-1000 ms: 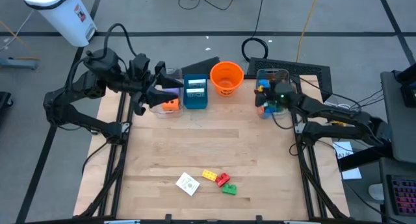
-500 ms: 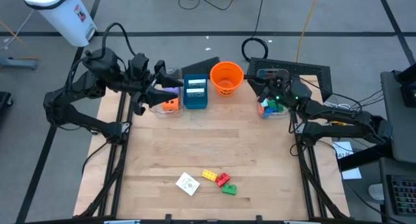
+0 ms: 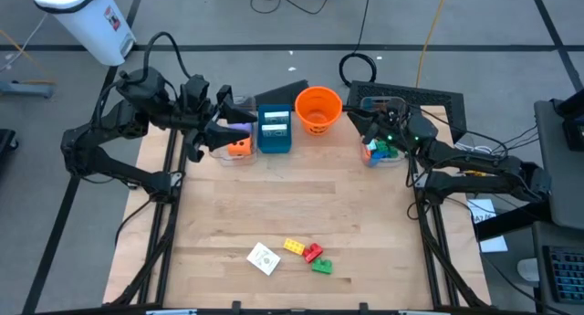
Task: Pick & Place Toys
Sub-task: Put the red game piece into the right transparent bin
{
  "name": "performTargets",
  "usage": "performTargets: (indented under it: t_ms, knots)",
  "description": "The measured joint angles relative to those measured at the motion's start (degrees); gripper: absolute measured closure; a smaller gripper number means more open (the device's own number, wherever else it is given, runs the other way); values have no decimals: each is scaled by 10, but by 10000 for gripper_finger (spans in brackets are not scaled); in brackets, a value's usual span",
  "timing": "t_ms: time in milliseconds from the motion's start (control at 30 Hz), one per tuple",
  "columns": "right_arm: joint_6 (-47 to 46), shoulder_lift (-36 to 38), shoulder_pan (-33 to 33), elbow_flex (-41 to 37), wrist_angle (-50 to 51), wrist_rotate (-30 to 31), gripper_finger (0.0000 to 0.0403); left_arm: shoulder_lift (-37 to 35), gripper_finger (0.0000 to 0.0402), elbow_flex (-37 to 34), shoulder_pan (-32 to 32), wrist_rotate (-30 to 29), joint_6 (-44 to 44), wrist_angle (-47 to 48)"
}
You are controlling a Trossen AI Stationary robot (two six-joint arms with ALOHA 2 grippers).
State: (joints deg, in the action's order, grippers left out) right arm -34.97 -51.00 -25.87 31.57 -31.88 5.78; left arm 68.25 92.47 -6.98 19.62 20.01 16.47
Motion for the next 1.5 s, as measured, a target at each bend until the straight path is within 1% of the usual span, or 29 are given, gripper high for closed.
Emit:
performTargets:
  t_ms: [167,600,800,900,1067,1500]
  knots:
    - [-3,0,0,0,0,0,179,0,167,0,0,2,2,1]
    - [-2,0,0,0,0,1,179,0,167,0,0,83,34,2]
    - [-3,0,0,0,0,1,179,0,167,0,0,83,29,-5]
    - [-2,0,0,0,0,1,179,-1,167,0,0,71,28,-8]
    - [-3,0,0,0,0,1,179,-13,167,0,0,69,28,-7]
    - [-2,0,0,0,1,1,179,-38,167,0,0,74,25,28]
